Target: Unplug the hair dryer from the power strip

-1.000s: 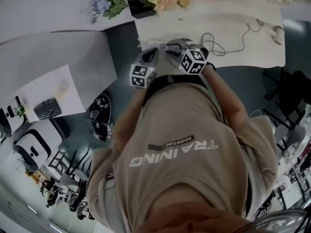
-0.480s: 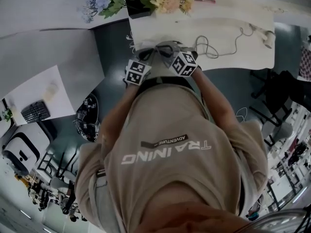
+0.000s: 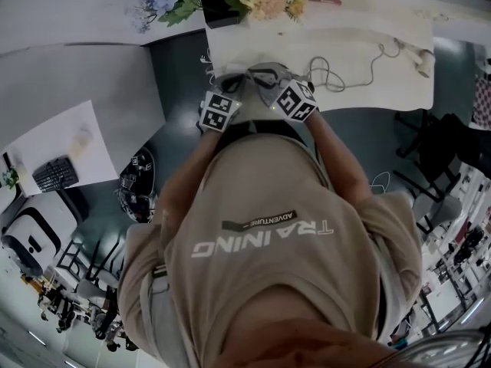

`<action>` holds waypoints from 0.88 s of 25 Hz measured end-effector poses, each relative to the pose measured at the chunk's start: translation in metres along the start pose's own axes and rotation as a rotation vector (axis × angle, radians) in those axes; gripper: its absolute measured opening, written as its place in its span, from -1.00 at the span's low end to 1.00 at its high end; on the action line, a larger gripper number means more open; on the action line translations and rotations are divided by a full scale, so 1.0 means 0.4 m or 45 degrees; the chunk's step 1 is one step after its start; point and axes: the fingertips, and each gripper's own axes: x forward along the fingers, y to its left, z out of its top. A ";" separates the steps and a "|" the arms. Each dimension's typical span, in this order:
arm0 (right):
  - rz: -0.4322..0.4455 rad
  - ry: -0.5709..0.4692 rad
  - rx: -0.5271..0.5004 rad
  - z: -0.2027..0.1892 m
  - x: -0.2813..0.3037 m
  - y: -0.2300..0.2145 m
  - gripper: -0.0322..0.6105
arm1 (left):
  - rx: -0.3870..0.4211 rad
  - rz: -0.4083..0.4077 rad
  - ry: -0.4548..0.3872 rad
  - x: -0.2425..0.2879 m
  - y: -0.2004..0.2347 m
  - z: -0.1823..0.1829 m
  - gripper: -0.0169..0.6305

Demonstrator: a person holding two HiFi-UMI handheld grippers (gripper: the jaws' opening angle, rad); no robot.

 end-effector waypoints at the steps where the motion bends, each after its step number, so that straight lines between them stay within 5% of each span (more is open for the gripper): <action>1: -0.002 0.001 -0.003 0.004 -0.006 -0.001 -0.68 | 0.000 0.003 -0.009 -0.001 0.001 0.001 -0.93; 14: -0.054 -0.146 0.030 0.118 -0.186 0.058 -0.67 | 0.025 0.082 -0.349 -0.228 -0.071 0.156 -0.93; 22: -0.040 -0.205 -0.001 0.176 -0.244 0.071 -0.67 | 0.041 0.157 -0.433 -0.337 -0.064 0.211 -0.93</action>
